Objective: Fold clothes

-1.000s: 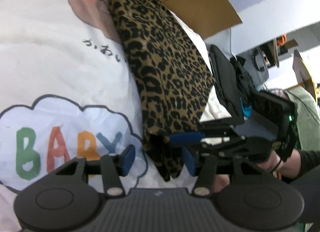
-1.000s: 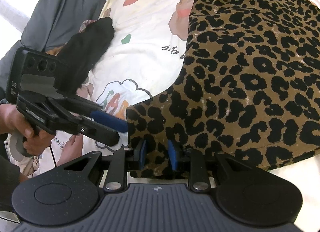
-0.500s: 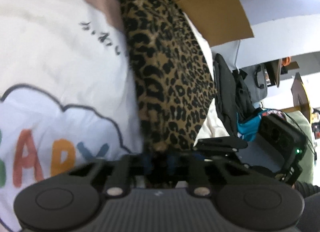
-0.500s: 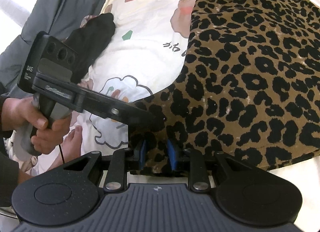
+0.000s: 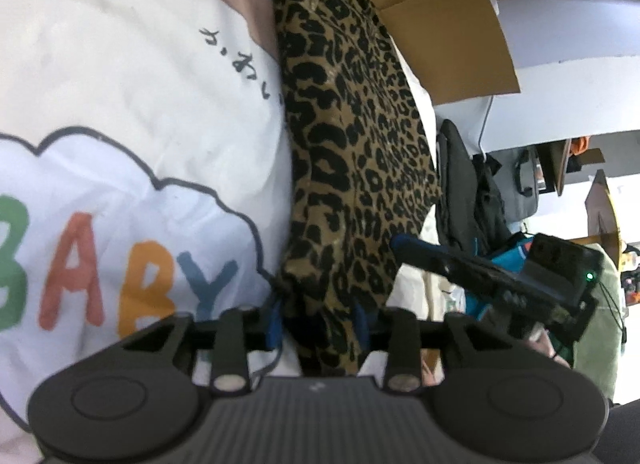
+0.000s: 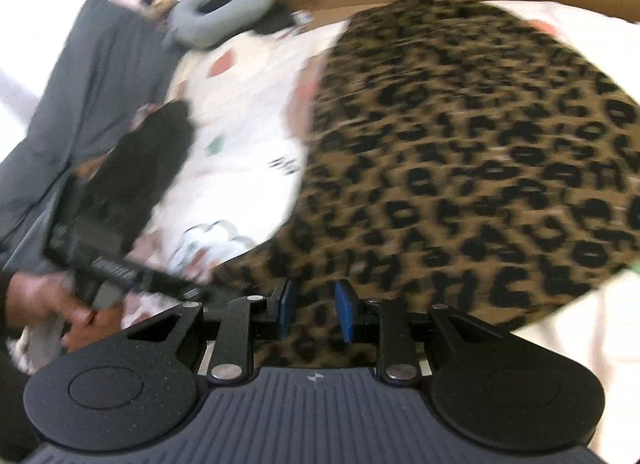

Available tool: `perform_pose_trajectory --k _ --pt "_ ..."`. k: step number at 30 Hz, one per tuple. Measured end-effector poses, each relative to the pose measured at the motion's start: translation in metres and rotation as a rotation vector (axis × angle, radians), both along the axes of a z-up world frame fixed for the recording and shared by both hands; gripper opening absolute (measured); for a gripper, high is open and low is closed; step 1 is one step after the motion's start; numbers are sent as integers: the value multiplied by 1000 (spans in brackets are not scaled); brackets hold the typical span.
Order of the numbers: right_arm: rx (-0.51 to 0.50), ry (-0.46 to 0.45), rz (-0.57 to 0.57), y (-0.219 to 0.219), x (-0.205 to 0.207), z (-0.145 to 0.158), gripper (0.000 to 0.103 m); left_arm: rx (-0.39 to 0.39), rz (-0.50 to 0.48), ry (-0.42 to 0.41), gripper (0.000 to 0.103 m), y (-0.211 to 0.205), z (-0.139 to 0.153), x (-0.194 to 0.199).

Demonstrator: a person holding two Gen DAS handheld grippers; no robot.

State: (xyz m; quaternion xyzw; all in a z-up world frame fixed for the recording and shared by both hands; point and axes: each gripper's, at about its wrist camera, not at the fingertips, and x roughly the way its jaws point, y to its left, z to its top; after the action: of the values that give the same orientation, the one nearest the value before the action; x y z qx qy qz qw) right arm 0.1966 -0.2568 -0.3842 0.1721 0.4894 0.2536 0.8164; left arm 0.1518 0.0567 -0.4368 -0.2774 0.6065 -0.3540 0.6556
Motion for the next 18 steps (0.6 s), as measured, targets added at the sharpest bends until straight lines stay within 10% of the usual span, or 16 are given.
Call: perform_pose_trajectory --k 3,6,10,14,18 --pt "-34 2 -57 -12 3 -3 27 -10 8 10 35 -2 -2 -1" --pt "-54 -2 -88 -20 6 -5 27 -13 7 14 4 -2 -3 -1" --pt "-62 -3 -118 -28 5 -5 27 -17 12 21 6 -1 -2 -3" --pt "-57 7 -144 -34 6 -6 27 -25 18 28 42 0 -1 -5" --pt "-60 12 -161 -38 5 -7 27 -43 27 35 44 -3 -4 -6"
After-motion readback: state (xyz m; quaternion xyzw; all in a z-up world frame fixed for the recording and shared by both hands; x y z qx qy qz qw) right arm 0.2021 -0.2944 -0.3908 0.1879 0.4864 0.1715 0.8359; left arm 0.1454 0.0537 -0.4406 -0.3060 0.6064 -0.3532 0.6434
